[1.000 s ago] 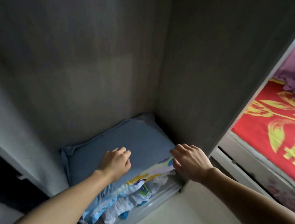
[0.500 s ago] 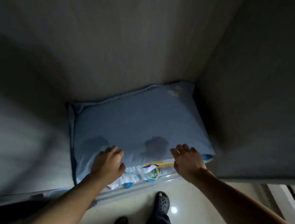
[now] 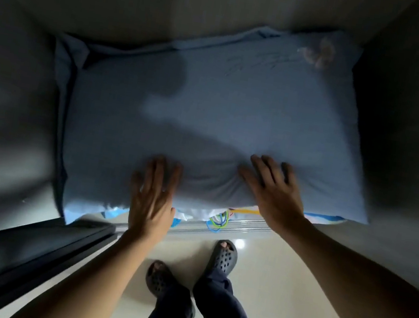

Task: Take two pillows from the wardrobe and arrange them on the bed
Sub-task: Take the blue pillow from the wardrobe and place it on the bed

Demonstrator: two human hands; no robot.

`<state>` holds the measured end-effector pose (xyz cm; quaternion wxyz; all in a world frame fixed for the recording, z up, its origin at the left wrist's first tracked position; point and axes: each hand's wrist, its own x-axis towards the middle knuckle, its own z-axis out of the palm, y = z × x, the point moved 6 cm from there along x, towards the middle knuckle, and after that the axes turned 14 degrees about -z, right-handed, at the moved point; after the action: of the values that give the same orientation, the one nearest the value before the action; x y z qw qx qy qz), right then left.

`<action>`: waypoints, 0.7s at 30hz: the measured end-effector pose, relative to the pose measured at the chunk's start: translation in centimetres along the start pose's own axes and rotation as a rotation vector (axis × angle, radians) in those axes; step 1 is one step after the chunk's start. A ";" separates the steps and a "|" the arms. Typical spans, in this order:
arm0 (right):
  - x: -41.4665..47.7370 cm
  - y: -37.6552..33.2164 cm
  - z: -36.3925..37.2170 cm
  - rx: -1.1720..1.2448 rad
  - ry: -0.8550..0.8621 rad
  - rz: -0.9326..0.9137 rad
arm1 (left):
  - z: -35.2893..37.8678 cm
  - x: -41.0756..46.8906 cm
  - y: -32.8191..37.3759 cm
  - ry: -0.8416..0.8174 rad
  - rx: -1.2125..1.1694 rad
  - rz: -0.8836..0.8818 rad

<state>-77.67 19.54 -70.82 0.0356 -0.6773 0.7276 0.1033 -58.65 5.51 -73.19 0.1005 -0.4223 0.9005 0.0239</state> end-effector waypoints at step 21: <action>-3.1 5.4 -35.8 0.247 0.394 -0.042 | -29.6 -0.5 -0.6 0.098 -0.144 -0.075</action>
<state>-79.60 15.80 -34.69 -0.0227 -0.6898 0.7134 -0.1215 -62.69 1.69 -44.07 0.0265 -0.4628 0.8838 0.0642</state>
